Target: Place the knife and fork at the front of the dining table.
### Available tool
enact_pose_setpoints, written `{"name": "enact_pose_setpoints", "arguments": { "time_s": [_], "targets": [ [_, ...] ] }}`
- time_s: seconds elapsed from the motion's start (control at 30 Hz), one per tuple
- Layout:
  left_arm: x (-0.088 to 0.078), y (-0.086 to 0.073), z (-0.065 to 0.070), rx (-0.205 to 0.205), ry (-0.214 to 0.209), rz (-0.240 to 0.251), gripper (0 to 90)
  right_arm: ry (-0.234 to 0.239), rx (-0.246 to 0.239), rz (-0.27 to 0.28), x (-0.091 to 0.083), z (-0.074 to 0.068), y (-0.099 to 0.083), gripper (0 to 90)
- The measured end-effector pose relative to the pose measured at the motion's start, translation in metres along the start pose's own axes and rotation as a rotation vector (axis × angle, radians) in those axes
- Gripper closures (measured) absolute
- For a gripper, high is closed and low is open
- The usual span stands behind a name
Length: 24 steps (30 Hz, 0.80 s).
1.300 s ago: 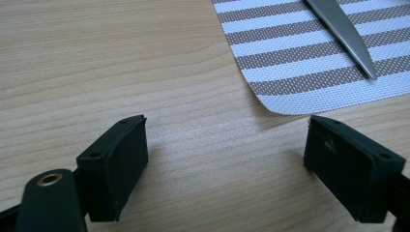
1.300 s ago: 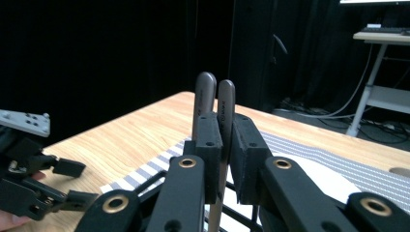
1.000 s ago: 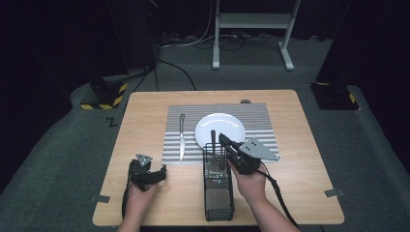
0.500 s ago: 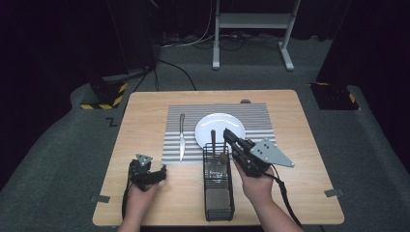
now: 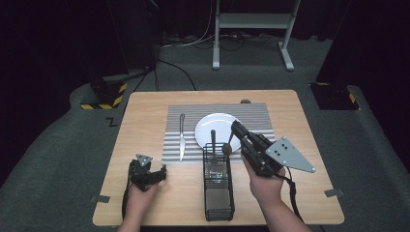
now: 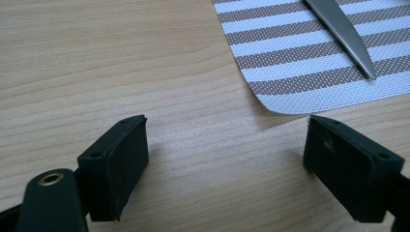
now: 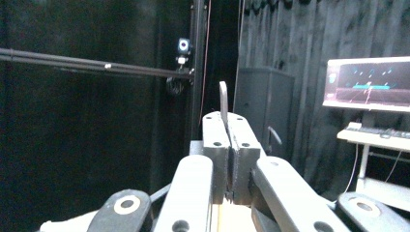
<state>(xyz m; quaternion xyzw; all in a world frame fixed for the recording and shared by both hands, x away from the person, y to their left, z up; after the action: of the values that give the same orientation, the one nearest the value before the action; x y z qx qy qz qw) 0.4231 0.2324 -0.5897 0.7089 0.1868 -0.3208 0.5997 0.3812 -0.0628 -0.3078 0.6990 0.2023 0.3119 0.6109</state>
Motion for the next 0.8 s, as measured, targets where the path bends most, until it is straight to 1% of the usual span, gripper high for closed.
{"name": "enact_pose_setpoints", "arguments": {
  "time_s": [0.13, 0.17, 0.23, 0.3, 0.47, 0.5, 0.7, 0.8],
  "targets": [
    [0.0, 0.0, 0.0, 0.0, 0.0, 0.0, 16.2, -0.022, -0.009, 0.023, -0.006, 0.007, 0.01, 88.1],
    [0.0, 0.0, 0.0, 0.0, 0.0, 0.001, 16.2, -0.028, -0.009, 0.022, -0.007, 0.009, 0.011, 88.1],
    [0.0, 0.0, 0.0, 0.0, 0.0, 0.001, 16.2, -0.046, -0.024, 0.024, -0.01, 0.015, 0.012, 88.1],
    [0.0, 0.0, 0.0, 0.0, 0.0, 0.001, 16.2, -0.064, -0.025, 0.013, -0.013, 0.023, 0.01, 88.1],
    [0.0, 0.0, 0.0, 0.001, -0.001, 0.001, 16.2, -0.113, -0.028, -0.016, -0.022, 0.046, -0.003, 88.2],
    [0.0, 0.0, 0.0, 0.001, -0.001, 0.001, 16.2, -0.127, -0.023, -0.023, -0.025, 0.052, -0.007, 88.2],
    [0.0, 0.0, 0.0, 0.0, 0.001, 0.001, 16.3, -0.178, -0.005, -0.063, -0.034, 0.076, -0.03, 88.2],
    [0.0, 0.0, 0.0, 0.0, 0.001, 0.001, 16.3, -0.208, -0.014, -0.08, -0.036, 0.086, -0.042, 88.2]
  ]
}}
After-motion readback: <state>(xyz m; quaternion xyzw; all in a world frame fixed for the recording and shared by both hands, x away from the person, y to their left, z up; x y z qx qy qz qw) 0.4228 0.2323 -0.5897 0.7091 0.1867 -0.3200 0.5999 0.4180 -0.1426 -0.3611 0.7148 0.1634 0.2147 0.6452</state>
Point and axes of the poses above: each handheld gripper's, and its own axes: x roughly forward along the jaws, y roughly out of its top, z roughly to its right, the point moved 9 cm from there along x, roughly forward along the jaws, and after that the axes turned 6 degrees about x, right-handed, at the moved point
